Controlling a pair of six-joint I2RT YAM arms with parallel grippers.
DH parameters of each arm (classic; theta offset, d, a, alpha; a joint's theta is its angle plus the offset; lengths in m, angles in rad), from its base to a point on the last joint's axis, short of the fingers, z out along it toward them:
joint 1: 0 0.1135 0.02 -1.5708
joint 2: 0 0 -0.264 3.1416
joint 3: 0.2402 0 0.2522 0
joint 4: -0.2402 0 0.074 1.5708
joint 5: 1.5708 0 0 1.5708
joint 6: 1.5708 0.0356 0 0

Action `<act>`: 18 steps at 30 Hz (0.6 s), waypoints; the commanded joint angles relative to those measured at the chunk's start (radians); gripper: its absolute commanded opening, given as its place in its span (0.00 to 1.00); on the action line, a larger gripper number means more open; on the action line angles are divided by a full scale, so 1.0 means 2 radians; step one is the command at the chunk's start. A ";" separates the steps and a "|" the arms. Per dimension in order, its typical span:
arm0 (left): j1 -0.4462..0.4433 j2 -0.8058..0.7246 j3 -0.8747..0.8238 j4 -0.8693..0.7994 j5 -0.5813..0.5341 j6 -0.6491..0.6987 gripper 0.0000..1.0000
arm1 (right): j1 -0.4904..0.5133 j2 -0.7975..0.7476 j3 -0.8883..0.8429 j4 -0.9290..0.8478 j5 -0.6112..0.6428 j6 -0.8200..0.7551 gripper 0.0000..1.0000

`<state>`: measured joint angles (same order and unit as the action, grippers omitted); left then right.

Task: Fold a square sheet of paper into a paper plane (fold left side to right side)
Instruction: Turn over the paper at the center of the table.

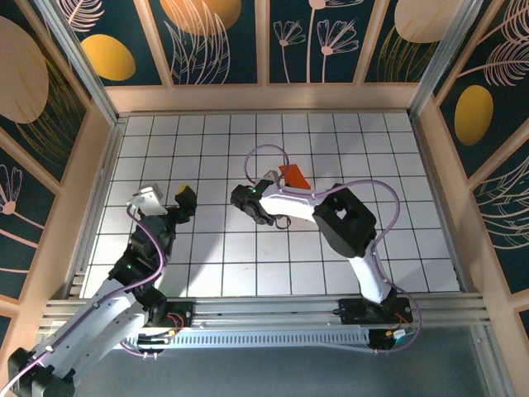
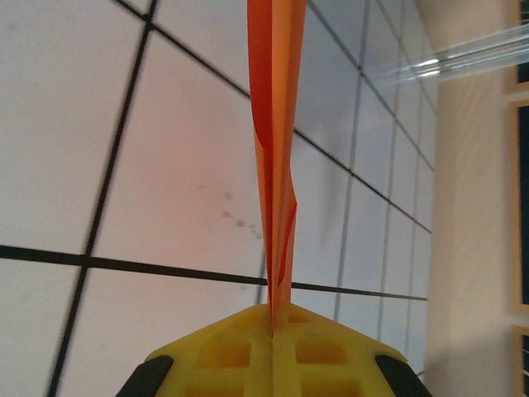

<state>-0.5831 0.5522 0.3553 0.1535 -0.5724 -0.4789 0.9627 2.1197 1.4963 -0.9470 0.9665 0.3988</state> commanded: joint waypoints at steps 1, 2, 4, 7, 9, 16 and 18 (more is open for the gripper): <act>-0.002 0.005 0.011 0.014 0.010 -0.007 0.85 | 0.004 0.009 -0.009 0.041 -0.032 0.000 0.00; -0.002 0.007 0.011 0.015 0.011 -0.007 0.85 | 0.005 0.012 -0.012 0.046 -0.043 -0.004 0.01; -0.002 0.010 0.013 0.017 0.013 -0.008 0.86 | 0.005 0.016 -0.013 0.055 -0.058 -0.009 0.06; -0.002 0.013 0.013 0.018 0.015 -0.009 0.86 | 0.005 0.020 -0.013 0.065 -0.085 -0.016 0.15; -0.002 0.014 0.013 0.018 0.016 -0.009 0.86 | 0.005 0.014 -0.014 0.074 -0.106 -0.020 0.22; -0.002 0.028 0.021 0.022 0.026 -0.013 0.86 | 0.002 -0.048 -0.027 0.110 -0.165 -0.033 0.51; -0.002 0.041 0.027 0.024 0.031 -0.016 0.86 | -0.002 -0.078 -0.040 0.129 -0.188 -0.036 0.60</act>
<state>-0.5831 0.6144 0.3695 0.1646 -0.5316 -0.4938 0.9653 2.0785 1.4380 -0.7494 0.6647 0.3325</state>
